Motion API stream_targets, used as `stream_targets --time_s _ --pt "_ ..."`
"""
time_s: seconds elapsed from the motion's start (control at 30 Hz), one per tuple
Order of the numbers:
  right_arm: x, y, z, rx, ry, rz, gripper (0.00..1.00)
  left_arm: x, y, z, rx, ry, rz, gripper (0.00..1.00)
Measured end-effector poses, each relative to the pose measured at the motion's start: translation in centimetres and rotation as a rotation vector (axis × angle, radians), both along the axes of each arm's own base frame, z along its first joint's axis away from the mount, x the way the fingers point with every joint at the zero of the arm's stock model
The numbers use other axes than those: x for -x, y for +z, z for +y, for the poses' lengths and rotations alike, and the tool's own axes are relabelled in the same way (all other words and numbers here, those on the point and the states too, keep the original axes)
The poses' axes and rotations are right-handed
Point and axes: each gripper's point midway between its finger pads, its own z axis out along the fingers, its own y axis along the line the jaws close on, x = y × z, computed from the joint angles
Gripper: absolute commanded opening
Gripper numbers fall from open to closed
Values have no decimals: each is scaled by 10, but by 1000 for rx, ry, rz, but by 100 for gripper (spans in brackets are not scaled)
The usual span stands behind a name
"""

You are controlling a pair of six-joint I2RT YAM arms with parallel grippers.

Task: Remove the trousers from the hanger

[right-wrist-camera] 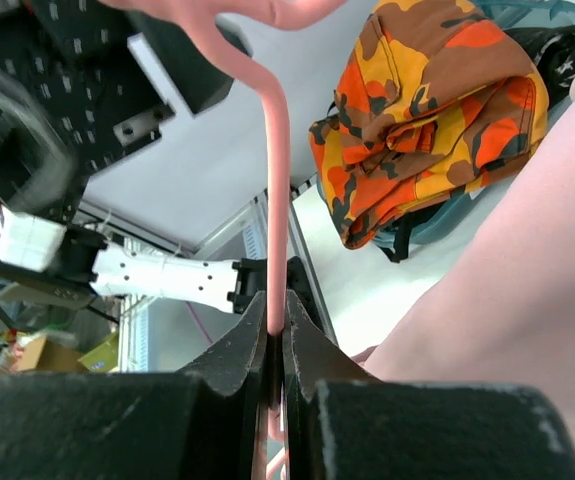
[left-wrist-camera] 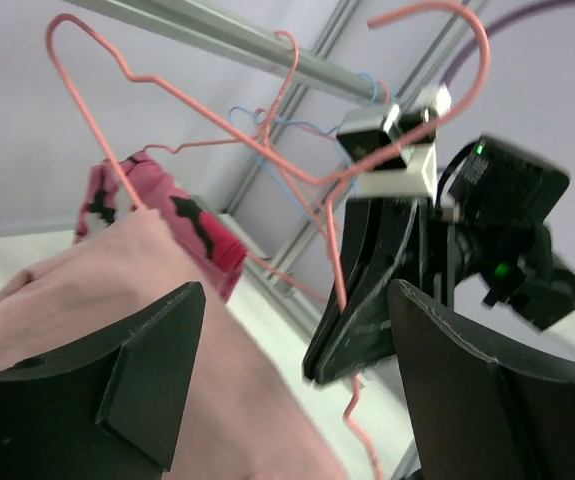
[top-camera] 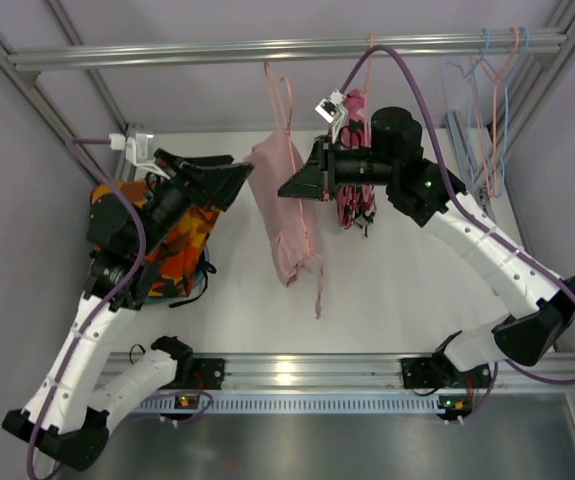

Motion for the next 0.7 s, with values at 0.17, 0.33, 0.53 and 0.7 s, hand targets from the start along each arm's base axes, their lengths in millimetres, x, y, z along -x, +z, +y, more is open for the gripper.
stream_targets --time_s 0.17,0.33,0.53,0.7 --pt "-3 2 -1 -11 -23 49 0 23 -51 14 -201 26 -26 87" --pt "-11 9 -3 -31 -65 92 0 47 -135 10 -488 -102 -35 96" --pt "-29 18 1 -64 -117 122 0 76 -184 8 -650 -247 -115 95" --pt "-55 18 5 -67 -200 152 0 67 -214 1 -714 -299 -90 96"
